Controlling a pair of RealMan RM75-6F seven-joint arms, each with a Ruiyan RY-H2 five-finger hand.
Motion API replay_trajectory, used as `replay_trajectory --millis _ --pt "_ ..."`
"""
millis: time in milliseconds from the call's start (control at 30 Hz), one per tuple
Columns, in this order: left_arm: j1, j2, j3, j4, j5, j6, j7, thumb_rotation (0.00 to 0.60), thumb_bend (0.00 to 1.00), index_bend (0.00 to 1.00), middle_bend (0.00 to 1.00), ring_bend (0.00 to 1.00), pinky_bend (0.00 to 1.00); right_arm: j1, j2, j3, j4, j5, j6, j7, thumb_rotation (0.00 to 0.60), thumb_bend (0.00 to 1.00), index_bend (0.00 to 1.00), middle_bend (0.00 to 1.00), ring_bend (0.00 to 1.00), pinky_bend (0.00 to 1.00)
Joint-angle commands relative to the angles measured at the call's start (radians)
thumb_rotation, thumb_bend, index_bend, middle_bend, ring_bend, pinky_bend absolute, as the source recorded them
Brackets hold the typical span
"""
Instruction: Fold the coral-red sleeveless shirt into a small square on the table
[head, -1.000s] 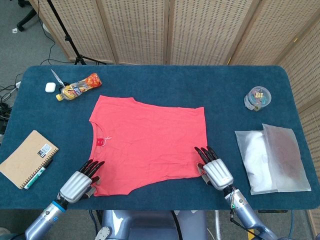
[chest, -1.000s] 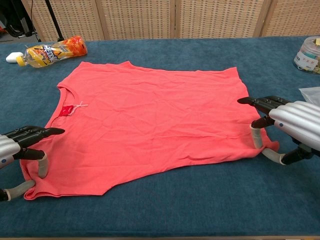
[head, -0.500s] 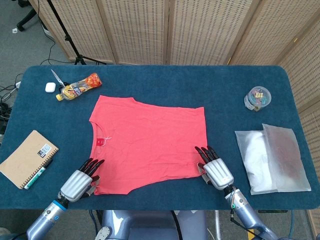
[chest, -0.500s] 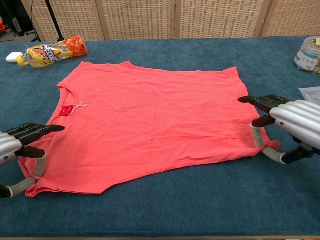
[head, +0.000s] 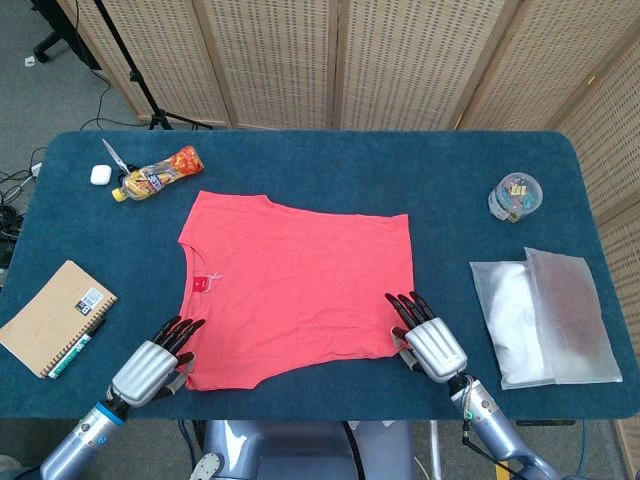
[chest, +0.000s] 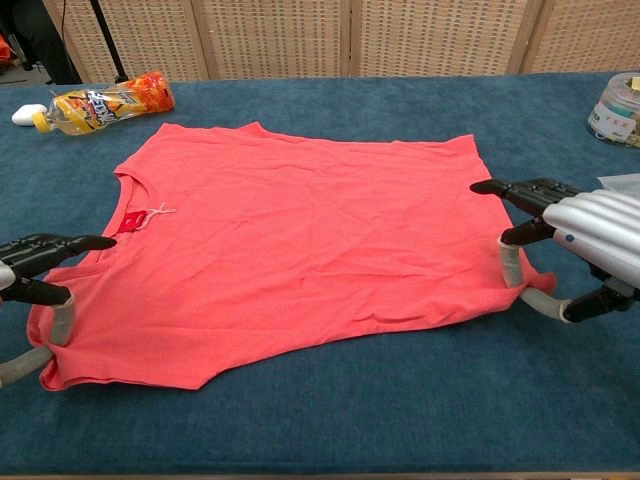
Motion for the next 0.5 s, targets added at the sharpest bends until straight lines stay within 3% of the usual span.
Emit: replay_trajectory --millis 33,300,500 --pt "-0.003 0.026 0.007 -0.021 0.010 0.011 -0.014 0.600 0.49 0.73 0.00 0.00 0.00 0.006 0.012 -0.010 0.000 -0.021 0.008 0.030 0.600 0.72 0.66 0.02 0.00 0.00" --pt "-0.015 0.073 0.021 -0.060 0.020 0.003 -0.048 0.600 0.50 0.73 0.00 0.00 0.00 0.028 0.046 -0.040 0.005 -0.095 0.027 0.114 0.600 0.72 0.68 0.05 0.00 0.00" --pt "-0.027 0.117 0.051 -0.120 0.053 0.002 -0.088 0.600 0.50 0.73 0.00 0.00 0.00 0.077 0.102 -0.094 0.004 -0.186 0.015 0.229 0.600 0.72 0.69 0.06 0.00 0.00"
